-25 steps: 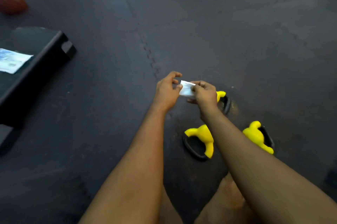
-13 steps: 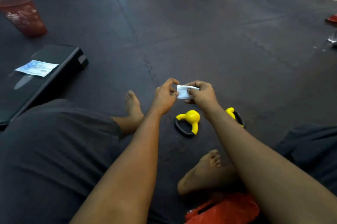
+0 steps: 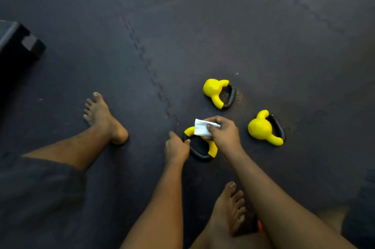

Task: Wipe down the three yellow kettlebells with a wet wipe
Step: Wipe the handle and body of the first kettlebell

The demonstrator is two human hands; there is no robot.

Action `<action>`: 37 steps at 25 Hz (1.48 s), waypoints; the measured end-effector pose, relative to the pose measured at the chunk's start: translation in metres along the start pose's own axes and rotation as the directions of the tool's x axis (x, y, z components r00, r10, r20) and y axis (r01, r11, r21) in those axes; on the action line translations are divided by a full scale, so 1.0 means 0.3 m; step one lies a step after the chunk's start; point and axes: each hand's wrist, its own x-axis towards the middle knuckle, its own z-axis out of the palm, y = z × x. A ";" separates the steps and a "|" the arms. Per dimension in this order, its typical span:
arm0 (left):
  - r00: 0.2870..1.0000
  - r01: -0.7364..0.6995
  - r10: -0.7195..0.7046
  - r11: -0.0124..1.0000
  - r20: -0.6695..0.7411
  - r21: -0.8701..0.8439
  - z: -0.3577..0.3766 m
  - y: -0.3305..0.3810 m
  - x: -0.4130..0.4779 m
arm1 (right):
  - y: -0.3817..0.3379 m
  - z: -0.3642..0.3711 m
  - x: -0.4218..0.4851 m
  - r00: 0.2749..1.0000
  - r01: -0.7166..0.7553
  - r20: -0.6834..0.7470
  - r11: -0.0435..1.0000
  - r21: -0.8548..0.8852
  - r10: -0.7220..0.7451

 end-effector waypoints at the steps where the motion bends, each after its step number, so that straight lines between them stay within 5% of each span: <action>1: 1.000 0.008 -0.008 1.000 -0.019 -0.014 0.030 -0.002 0.006 | 0.019 0.001 0.011 1.000 -0.006 -0.002 1.000 -0.001 0.006; 5: 0.996 0.029 -0.026 0.999 -0.089 0.027 0.072 0.002 0.041 | 0.071 -0.013 0.020 1.000 -0.013 -0.003 0.999 0.030 0.013; 10: 1.000 -0.021 0.020 0.994 0.004 0.108 0.031 0.041 0.053 | 0.094 -0.050 -0.004 0.999 -0.027 -0.038 0.998 0.060 0.030; 18: 0.912 -0.380 0.372 0.925 0.175 0.010 -0.005 0.213 -0.017 | 0.079 -0.143 -0.016 0.993 0.063 -0.103 0.993 0.104 -0.052; 26: 0.900 -0.394 0.413 0.908 0.138 -0.144 0.047 0.357 0.030 | 0.119 -0.209 0.002 0.961 0.056 -0.277 0.970 0.236 0.012; 37: 0.820 -0.453 0.501 0.864 0.278 -0.221 0.155 0.384 0.147 | 0.009 -0.208 0.051 0.942 0.225 -0.235 0.970 -0.093 -0.241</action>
